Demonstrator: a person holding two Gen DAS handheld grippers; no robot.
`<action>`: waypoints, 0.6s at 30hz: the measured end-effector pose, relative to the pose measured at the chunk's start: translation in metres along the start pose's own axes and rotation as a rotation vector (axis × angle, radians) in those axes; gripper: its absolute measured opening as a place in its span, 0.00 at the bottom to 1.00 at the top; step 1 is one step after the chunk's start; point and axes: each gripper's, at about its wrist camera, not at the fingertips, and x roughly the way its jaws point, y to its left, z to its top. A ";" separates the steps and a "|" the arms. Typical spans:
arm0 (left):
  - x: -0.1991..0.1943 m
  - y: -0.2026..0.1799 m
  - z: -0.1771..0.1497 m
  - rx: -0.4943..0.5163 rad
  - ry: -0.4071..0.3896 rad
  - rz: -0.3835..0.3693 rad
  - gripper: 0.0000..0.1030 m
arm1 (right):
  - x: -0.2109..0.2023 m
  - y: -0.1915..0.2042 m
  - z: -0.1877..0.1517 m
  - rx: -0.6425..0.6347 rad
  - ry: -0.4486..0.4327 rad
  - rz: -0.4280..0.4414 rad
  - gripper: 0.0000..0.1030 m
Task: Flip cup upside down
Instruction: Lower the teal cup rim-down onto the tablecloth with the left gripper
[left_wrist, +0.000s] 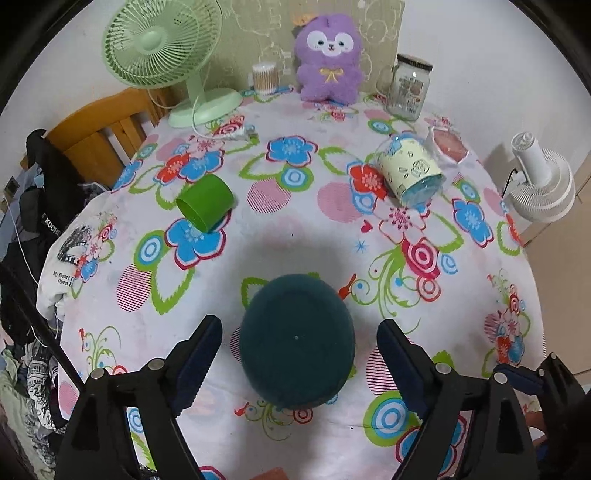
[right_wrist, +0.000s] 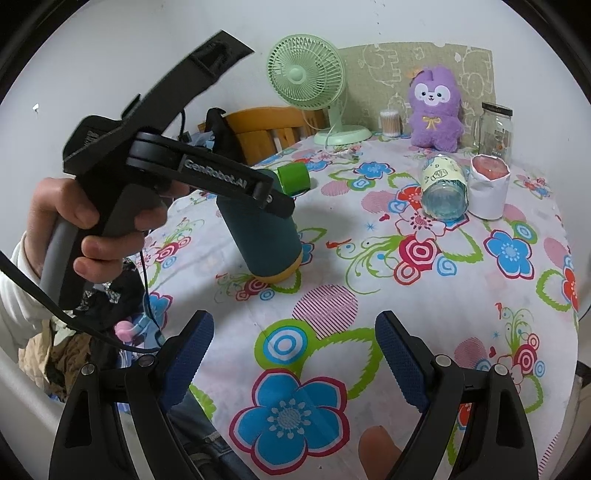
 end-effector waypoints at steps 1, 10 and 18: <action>-0.003 0.001 0.000 -0.001 -0.005 -0.003 0.86 | 0.000 0.000 0.001 0.000 -0.002 0.000 0.88; -0.028 0.012 -0.003 -0.018 -0.074 -0.013 0.86 | -0.003 0.005 0.016 0.018 -0.024 -0.030 0.88; -0.045 0.027 -0.009 -0.039 -0.160 -0.020 0.88 | -0.005 0.017 0.032 0.017 -0.067 -0.124 0.89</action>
